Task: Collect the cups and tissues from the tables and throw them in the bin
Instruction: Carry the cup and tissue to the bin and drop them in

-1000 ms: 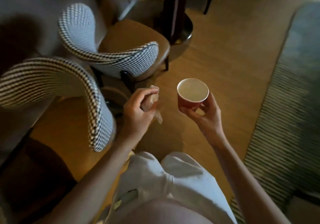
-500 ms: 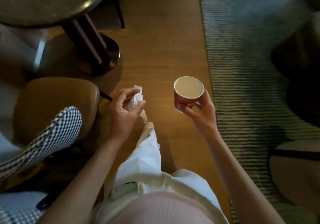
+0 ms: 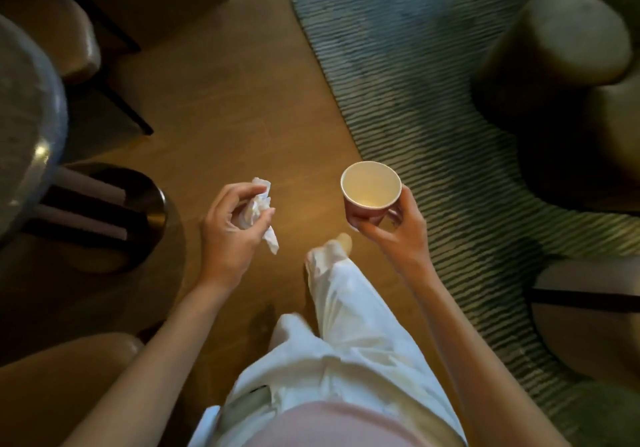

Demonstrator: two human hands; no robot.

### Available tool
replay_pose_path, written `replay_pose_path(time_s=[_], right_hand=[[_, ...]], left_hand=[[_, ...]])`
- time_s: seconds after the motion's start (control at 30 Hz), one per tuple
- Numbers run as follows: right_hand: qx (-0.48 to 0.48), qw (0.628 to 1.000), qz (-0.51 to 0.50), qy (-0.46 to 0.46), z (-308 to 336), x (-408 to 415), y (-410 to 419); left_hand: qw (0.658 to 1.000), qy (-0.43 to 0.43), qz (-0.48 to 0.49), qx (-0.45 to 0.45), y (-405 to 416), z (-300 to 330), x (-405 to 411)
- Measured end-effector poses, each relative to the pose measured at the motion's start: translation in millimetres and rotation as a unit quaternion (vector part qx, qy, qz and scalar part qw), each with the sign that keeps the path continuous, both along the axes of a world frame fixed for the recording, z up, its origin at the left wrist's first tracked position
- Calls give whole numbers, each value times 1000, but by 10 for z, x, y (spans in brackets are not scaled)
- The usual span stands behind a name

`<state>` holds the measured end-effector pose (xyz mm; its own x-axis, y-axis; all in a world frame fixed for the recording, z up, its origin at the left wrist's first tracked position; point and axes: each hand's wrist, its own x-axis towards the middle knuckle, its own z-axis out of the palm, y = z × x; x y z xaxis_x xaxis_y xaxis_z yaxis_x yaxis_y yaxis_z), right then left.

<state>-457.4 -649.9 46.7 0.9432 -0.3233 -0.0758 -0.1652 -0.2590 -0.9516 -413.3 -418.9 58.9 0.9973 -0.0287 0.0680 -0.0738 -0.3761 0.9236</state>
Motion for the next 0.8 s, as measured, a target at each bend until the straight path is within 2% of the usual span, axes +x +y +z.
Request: replay_pose_path(time_s=[0.13,0.37,0.6,0.8], right_hand=[[-31,999,10,3,-53,1080,-487],[-76,996,33,-39,274,3053,-1354],[-76,997,9,-18,74,4790,-1775],[-47,997,-56,-25,127,6433,-2021]], left_hand=[[999,-7,-16,33,-527,-3,1161],[1000,-23,-5,1,-1360,218,3054],[1000,-8,2,8,-1681,12,4842],[999,8,-37,-22,-2066,78,6745]])
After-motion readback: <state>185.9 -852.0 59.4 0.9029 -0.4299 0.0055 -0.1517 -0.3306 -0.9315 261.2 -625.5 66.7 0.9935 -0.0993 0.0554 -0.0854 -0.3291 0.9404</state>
